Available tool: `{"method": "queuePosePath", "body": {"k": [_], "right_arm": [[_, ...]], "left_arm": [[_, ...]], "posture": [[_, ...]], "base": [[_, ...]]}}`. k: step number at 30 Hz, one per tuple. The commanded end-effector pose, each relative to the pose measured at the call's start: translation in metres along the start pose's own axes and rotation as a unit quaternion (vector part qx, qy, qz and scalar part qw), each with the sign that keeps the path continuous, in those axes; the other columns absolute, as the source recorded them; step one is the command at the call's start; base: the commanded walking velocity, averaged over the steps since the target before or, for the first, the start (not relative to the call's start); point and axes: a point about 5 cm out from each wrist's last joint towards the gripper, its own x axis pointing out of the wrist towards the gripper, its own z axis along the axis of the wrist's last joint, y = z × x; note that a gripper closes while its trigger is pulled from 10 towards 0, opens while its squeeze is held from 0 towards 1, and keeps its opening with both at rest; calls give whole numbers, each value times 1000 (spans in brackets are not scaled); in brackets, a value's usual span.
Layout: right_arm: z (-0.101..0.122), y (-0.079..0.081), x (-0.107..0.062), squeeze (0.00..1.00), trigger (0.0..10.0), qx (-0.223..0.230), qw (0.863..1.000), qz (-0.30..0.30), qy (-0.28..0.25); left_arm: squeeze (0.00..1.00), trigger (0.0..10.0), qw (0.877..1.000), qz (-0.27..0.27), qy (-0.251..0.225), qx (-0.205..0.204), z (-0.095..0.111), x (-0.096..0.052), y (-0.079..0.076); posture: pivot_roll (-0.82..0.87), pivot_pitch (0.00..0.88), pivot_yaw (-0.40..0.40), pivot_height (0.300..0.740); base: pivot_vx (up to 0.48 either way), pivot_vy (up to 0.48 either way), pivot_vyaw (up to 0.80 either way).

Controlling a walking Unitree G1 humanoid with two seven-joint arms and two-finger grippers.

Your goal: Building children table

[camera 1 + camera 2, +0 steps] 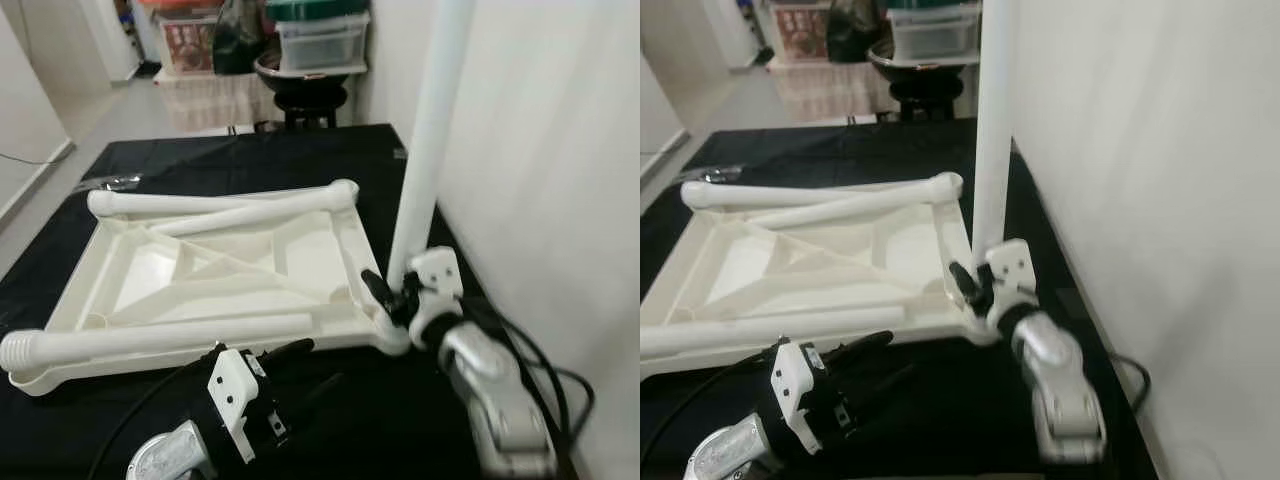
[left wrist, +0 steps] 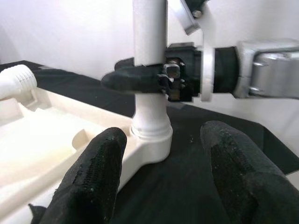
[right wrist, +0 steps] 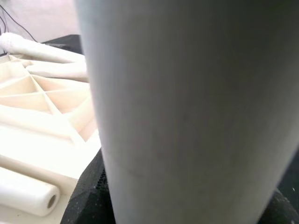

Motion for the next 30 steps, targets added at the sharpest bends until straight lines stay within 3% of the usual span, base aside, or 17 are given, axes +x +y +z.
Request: {"method": "queuePosePath", "body": {"k": [1, 2, 3, 5, 7, 8, 9, 10, 12, 16, 17, 20, 21, 27, 28, 29, 30], "right_arm": [[-30, 12, -3, 0, 0, 22, 996, 26, 79], [-30, 15, -4, 0, 0, 18, 996, 43, 76], [-30, 2, 1, 0, 10000, 2, 995, 44, 85], [-24, -16, 5, 0, 10000, -5, 995, 50, 85], [-24, -16, 5, 0, 10000, -5, 995, 50, 85], [-14, -18, 4, 702, 10000, -9, 990, 122, 68], [-14, -18, 4, 702, 10000, -9, 990, 122, 68], [-9, -19, 2, 1000, 10000, -9, 986, 155, 60], [-1, -23, 2, 1000, 10000, 4, 978, 207, 39], [13, -26, 3, 1000, 10000, -29, 963, 268, 12], [22, -30, 5, 141, 10000, -44, 951, 306, 0], [24, -32, 7, 141, 10000, -45, 949, 313, -1], [24, -35, 10, 0, 10000, -57, 942, 332, 4], [30, -49, 21, 0, 10000, -54, 926, 373, 5], [31, -52, 22, 0, 8118, -50, 924, 379, 5], [31, -52, 22, 0, 8118, -50, 924, 379, 5], [32, -55, 22, 0, 2588, -40, 921, 387, 4]], "left_arm": [[0, 10000, 1000, -3, 1, -2, 0, -1, 0], [0, 10000, 1000, -6, -5, -17, -1, 0, 1], [0, 10000, 999, -12, -10, -33, -3, 2, 2], [0, 10000, 998, -16, -22, -55, -4, 3, 3], [0, 10000, 998, -16, -22, -55, -4, 3, 3], [0, 10000, 998, -15, -27, -61, -4, 4, 2], [0, 10000, 998, -15, -27, -61, -4, 4, 2], [0, 10000, 997, -15, -29, -63, -5, 6, 1], [0, 10000, 997, -16, -31, -64, -5, 8, 0], [0, 10000, 997, -18, -30, -67, -6, 8, 0], [0, 10000, 997, -20, -29, -70, -6, 8, 0], [0, 10000, 997, -21, -29, -70, -6, 8, 0], [0, 10000, 997, -23, -28, -70, -6, 8, 0], [0, 10000, 997, -25, -27, -73, -5, 7, 1], [0, 10000, 997, -25, -27, -73, -5, 7, 2], [0, 10000, 997, -25, -27, -73, -5, 7, 2], [0, 10000, 997, -25, -26, -74, -5, 7, 2]], "posture": [[-92, 130, 33, 740], [-104, 116, 36, 740], [-107, 114, 23, 740], [-113, 114, 20, 740], [-113, 114, 20, 740], [-112, 107, 8, 740], [-112, 107, 8, 740], [-111, 106, 6, 740], [-113, 107, 3, 740], [-110, 104, 11, 740], [-106, 103, 14, 740], [-106, 103, 14, 740], [-98, 107, 22, 740], [-88, 114, 26, 740], [-86, 118, 28, 740], [-86, 118, 28, 740], [-86, 120, 28, 740]], "base": [[0, 0, 0], [0, 0, 0], [0, 0, 0], [0, 0, 0], [0, 0, 0], [0, 0, 0], [0, 0, 0], [0, 0, 0], [0, 0, 0], [0, 0, 0], [0, 0, 0], [0, 0, 0], [0, 0, 0], [0, 0, 0], [0, 0, 0], [0, 0, 0], [0, 0, 0]]}}
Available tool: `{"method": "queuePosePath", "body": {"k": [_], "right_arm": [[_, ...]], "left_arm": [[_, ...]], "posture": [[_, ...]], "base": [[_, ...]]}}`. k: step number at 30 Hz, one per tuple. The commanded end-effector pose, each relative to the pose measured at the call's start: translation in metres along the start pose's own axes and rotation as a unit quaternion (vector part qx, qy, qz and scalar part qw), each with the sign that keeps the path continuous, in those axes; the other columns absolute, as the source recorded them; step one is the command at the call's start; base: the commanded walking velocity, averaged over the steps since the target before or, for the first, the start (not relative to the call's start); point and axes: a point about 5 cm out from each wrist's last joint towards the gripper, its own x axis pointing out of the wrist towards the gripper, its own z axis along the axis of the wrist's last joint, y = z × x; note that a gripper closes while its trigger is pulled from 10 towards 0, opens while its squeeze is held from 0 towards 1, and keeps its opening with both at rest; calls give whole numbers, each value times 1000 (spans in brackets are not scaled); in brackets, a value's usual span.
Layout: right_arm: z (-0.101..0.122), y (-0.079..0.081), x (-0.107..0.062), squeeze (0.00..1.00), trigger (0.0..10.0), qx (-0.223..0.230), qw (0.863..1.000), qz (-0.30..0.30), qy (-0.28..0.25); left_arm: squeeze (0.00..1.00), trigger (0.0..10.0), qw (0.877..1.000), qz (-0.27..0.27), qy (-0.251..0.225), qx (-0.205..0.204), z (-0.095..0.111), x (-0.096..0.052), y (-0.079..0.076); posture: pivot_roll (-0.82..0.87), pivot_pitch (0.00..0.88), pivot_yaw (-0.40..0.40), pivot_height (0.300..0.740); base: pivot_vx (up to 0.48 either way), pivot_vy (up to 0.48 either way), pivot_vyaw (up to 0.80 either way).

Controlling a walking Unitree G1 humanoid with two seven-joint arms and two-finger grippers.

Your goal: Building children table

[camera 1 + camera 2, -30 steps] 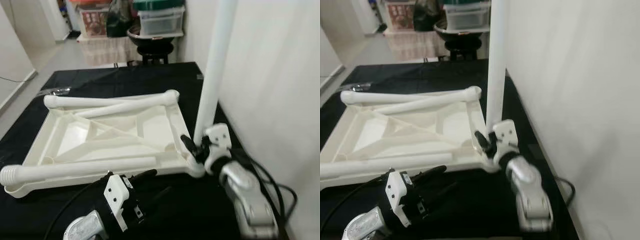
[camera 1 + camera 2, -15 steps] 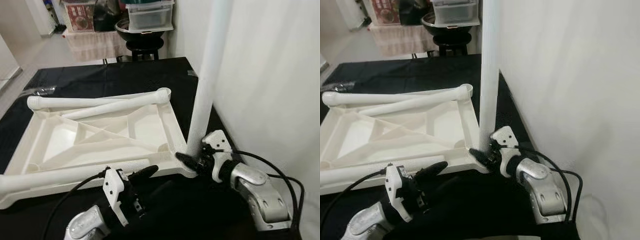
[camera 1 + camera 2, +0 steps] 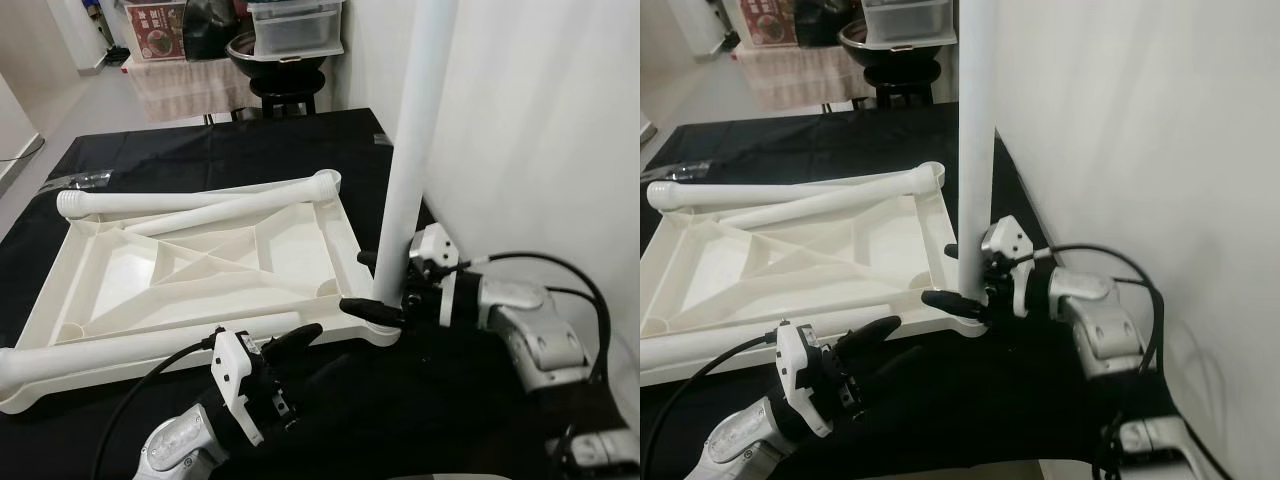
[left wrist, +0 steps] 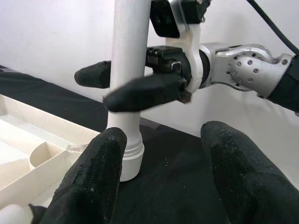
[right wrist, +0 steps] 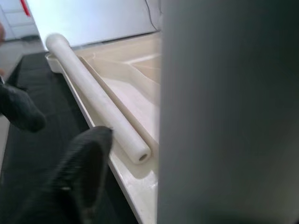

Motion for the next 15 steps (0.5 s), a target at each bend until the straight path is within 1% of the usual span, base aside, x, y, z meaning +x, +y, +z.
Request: {"method": "queuePosePath", "body": {"k": [1, 2, 7, 10, 12, 14, 15], "right_arm": [[-1, 1, 1, 0, 2588, 5, 1000, 19, -5], [-3, 0, -2, 0, 0, 10, 1000, 27, -5], [-5, -1, -7, 0, 0, 13, 1000, 23, -5], [-13, 3, -12, 0, 0, 4, 1000, -19, 6], [-21, 5, -12, 0, 0, 9, 997, -79, 22], [-21, 5, -12, 0, 0, 9, 997, -79, 22], [-30, 10, -9, 0, 0, 19, 992, -120, 34]], "left_arm": [[0, 10000, 1000, 3, 11, -8, -4, -4, 1], [0, 10000, 1000, 3, 12, -9, -4, -4, 1], [0, 10000, 1000, 2, 12, -11, -3, -4, 1], [0, 10000, 1000, 1, 12, -12, -2, -4, 2], [0, 10000, 1000, 1, 12, -13, -1, -5, 2], [0, 10000, 1000, 1, 12, -13, -1, -5, 2], [0, 10000, 1000, 1, 12, -13, -1, -5, 2]], "posture": [[-86, 120, 28, 740], [-86, 120, 28, 740], [-87, 129, 28, 740], [-91, 140, 24, 740], [-97, 147, 18, 740], [-97, 147, 18, 740], [-101, 155, 13, 740]], "base": [[0, 0, 0], [0, 0, 0], [0, 0, 0], [0, 0, 0], [0, 0, 0], [0, 0, 0], [0, 0, 0]]}}
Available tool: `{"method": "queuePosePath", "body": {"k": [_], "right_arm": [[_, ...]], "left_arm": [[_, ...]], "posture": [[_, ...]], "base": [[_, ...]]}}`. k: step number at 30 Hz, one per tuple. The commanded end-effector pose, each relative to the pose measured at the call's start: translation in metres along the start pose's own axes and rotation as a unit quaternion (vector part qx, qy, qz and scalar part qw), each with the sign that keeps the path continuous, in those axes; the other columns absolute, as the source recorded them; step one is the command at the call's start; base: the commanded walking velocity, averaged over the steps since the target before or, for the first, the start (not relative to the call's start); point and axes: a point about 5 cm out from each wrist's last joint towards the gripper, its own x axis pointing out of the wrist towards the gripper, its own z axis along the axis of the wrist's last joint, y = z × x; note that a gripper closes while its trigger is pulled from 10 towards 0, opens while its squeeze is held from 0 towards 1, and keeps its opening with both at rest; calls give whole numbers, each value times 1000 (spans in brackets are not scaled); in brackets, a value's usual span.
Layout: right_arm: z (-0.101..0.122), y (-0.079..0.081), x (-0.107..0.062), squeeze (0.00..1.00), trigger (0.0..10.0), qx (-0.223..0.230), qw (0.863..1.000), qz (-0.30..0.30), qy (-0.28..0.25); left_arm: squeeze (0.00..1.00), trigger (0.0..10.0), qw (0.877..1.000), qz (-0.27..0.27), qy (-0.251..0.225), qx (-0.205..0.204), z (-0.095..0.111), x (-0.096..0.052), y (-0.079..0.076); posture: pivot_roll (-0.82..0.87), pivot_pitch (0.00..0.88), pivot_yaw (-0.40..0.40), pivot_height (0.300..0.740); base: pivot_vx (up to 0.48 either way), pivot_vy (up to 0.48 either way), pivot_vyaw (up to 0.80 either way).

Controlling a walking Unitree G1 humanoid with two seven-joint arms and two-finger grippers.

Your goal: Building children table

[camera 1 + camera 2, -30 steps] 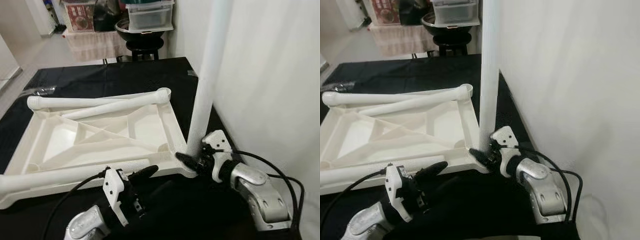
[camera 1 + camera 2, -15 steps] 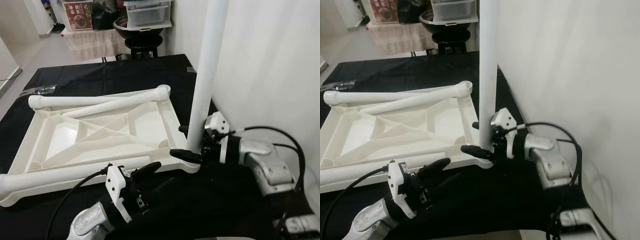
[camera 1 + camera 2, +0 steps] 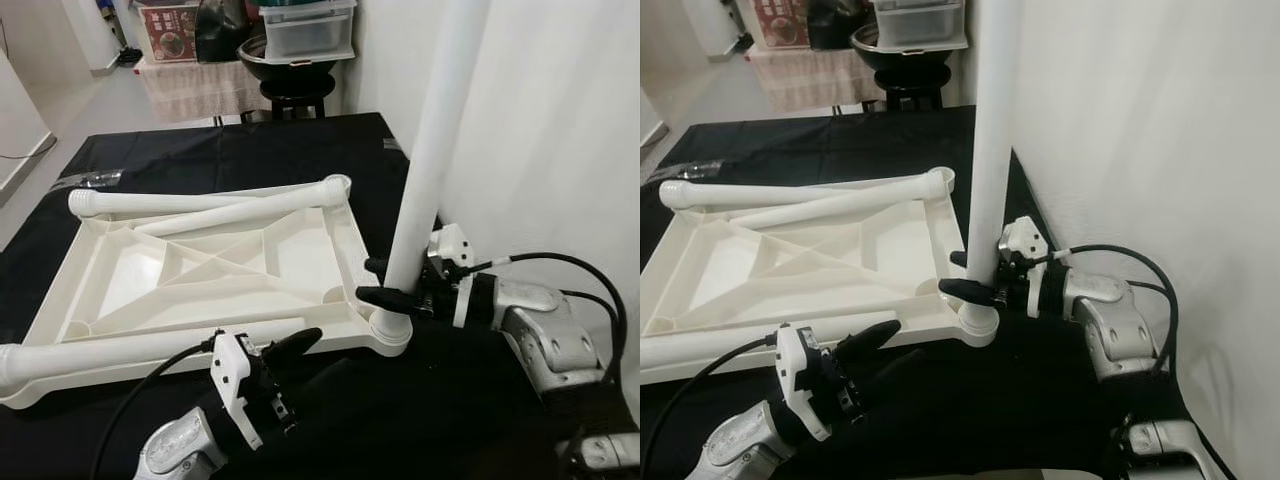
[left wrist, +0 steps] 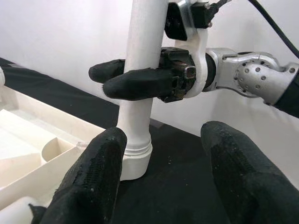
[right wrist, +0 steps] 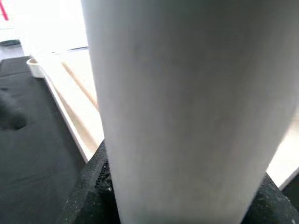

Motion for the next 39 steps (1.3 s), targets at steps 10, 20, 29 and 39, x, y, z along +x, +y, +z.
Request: {"method": "queuePosePath", "body": {"k": [10, 20, 29, 39], "right_arm": [[-51, 56, 36, 0, 0, 81, 966, -238, 57], [-37, 58, 41, 906, 10000, 101, 978, -184, 21], [3, 26, 34, 1000, 10000, 42, 995, -81, -42], [9, 4, 24, 0, 10000, -1, 997, 74, -6]], "left_arm": [[0, 10000, 1000, 0, 14, -1, 1, -7, 5], [0, 10000, 1000, 8, 13, 4, 1, -6, 7], [0, 10000, 1000, 4, 14, -2, 0, -4, 7], [0, 10000, 1000, 7, 15, 0, -1, -5, 7]], "posture": [[-102, 165, 14, 740], [-103, 161, 22, 740], [-84, 152, 24, 740], [-71, 140, 25, 740]], "base": [[0, 0, 0], [0, 0, 0], [0, 0, 0], [0, 0, 0]]}}
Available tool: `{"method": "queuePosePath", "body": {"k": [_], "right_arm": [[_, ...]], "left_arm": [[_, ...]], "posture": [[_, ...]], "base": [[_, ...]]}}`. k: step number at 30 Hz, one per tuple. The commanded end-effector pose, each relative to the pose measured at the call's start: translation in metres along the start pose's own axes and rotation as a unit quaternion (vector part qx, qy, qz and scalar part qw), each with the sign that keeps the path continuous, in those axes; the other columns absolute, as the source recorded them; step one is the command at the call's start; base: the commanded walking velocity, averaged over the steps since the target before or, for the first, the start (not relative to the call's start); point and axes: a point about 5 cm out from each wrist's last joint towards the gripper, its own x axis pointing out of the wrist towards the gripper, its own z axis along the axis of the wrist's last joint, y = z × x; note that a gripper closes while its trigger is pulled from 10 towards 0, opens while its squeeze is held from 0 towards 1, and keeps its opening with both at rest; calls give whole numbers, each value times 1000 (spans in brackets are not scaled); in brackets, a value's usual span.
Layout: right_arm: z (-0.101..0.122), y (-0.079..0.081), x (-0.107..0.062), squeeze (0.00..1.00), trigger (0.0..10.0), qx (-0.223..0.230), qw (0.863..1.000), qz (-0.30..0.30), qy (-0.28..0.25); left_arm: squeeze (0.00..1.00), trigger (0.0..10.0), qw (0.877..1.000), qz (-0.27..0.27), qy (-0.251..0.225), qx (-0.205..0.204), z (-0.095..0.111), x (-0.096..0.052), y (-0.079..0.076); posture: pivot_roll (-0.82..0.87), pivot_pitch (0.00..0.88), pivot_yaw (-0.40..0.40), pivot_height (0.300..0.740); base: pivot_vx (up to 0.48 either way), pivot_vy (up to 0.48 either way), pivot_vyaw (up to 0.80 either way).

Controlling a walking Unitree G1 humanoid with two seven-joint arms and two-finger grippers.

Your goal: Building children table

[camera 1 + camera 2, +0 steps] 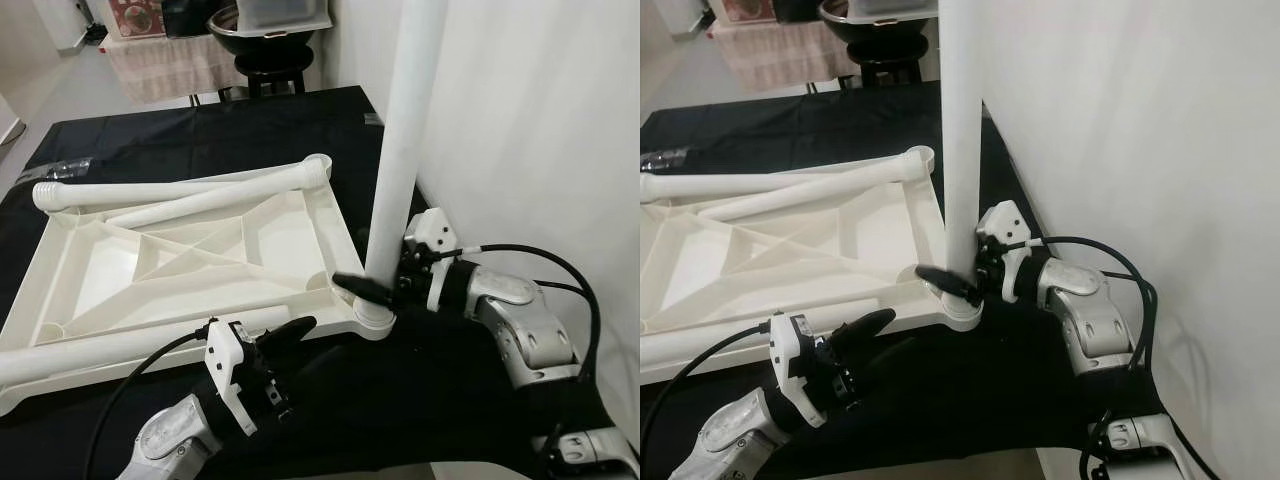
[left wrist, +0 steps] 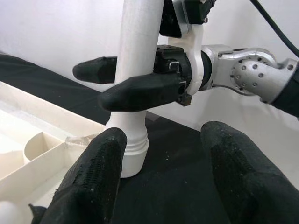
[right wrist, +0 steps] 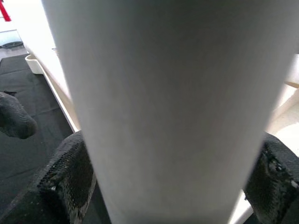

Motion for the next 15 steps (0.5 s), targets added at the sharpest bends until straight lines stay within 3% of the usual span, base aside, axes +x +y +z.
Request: {"method": "queuePosePath", "body": {"k": [1, 2, 5, 6, 7, 8, 13, 15], "right_arm": [[-1, 1, 2, 0, 10000, 6, 999, 39, 2], [-5, -5, 4, 0, 8824, 22, 999, 42, 10], [-7, -8, 6, 0, 8824, 32, 998, 42, 16], [-8, -11, 7, 0, 3647, 39, 998, 40, 15], [-8, -11, 7, 0, 3647, 39, 998, 40, 15], [-8, -9, 5, 0, 0, 43, 998, 50, 6], [-11, -6, 0, 0, 0, 37, 998, 55, 4], [-16, -2, -6, 0, 0, 31, 999, 32, 10]], "left_arm": [[0, 10000, 1000, 4, 12, -5, -5, -3, 0], [0, 10000, 1000, 4, 13, -6, -5, -4, -1], [0, 10000, 1000, 4, 14, -6, -6, -4, -1], [0, 10000, 1000, 3, 15, -7, -6, -4, -2], [0, 10000, 1000, 3, 15, -7, -6, -4, -2], [0, 10000, 1000, 3, 16, -7, -6, -5, -3], [0, 10000, 1000, 3, 16, -8, -6, -5, -3], [0, 10000, 1000, 2, 15, -10, -5, -4, -4]], "posture": [[-71, 140, 25, 740], [-63, 134, 25, 740], [-61, 133, 25, 740], [-59, 133, 24, 740], [-59, 133, 24, 740], [-64, 136, 25, 740], [-68, 137, 23, 740], [-70, 139, 22, 740]], "base": [[0, 0, 0], [0, 0, 0], [0, 0, 0], [0, 0, 0], [0, 0, 0], [0, 0, 0], [0, 0, 0], [0, 0, 0]]}}
